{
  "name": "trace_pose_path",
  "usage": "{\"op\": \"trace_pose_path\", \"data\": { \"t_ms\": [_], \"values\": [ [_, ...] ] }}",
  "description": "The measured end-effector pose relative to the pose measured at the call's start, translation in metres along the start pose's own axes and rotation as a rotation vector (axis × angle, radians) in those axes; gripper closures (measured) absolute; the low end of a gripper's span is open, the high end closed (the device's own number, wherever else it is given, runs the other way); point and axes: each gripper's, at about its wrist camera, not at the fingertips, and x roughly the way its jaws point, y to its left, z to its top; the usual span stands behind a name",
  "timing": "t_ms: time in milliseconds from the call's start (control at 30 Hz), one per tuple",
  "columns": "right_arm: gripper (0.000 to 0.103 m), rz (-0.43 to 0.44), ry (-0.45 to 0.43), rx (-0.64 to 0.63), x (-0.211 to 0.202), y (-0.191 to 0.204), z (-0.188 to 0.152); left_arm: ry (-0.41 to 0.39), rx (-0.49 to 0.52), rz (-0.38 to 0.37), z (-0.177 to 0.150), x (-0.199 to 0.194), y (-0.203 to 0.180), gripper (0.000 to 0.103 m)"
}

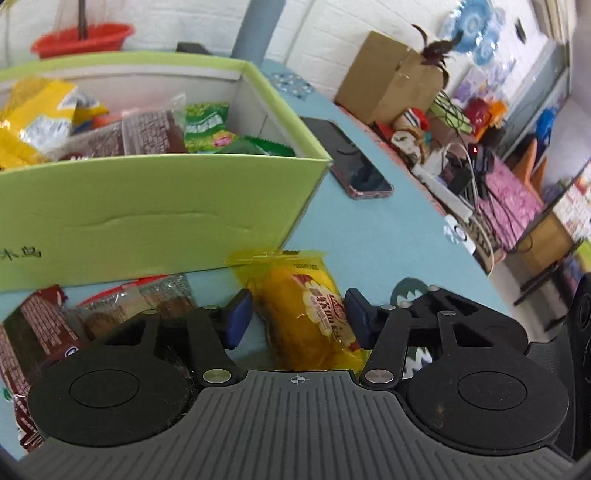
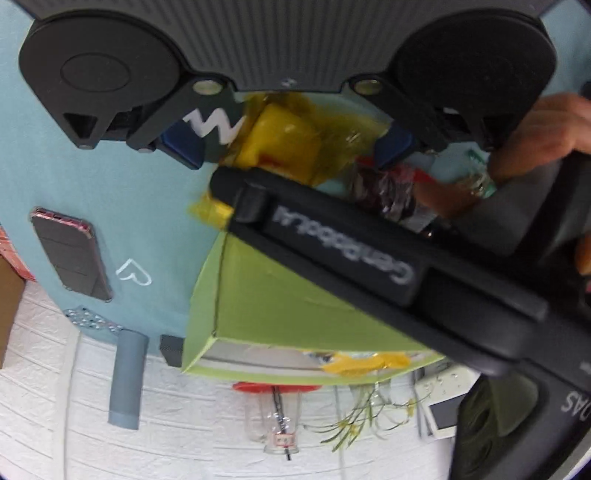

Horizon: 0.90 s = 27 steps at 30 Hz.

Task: Organize snacks
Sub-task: 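Lower the left gripper onto the yellow bread bag and close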

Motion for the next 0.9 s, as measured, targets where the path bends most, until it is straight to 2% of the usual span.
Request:
{"op": "trace_pose_path", "data": {
  "t_ms": [133, 300, 467, 600, 767, 867, 900],
  "values": [
    [0.019, -0.012, 0.006, -0.006, -0.014, 0.016, -0.011, 0.013, 0.031, 0.007, -0.016, -0.010, -0.011, 0.071],
    [0.011, -0.017, 0.005, -0.007, -0.044, 0.051, -0.037, 0.018, 0.044, 0.008, -0.059, -0.036, -0.025, 0.073],
    [0.009, 0.001, -0.005, -0.011, -0.075, 0.089, -0.064, 0.012, 0.002, -0.010, -0.107, -0.073, -0.027, 0.073],
    [0.001, 0.035, -0.005, -0.040, -0.090, 0.121, -0.079, -0.006, -0.035, -0.014, -0.142, -0.106, -0.024, 0.073],
    [0.001, 0.071, -0.007, -0.089, -0.097, 0.147, -0.084, -0.033, -0.073, -0.010, -0.163, -0.131, -0.016, 0.071],
    [0.001, 0.045, 0.005, -0.027, -0.095, 0.136, -0.080, -0.072, -0.118, 0.000, -0.162, -0.141, -0.009, 0.055],
    [0.001, 0.030, 0.001, 0.007, -0.097, 0.132, -0.080, -0.098, -0.126, -0.003, -0.163, -0.147, -0.006, 0.046]
  ]
}}
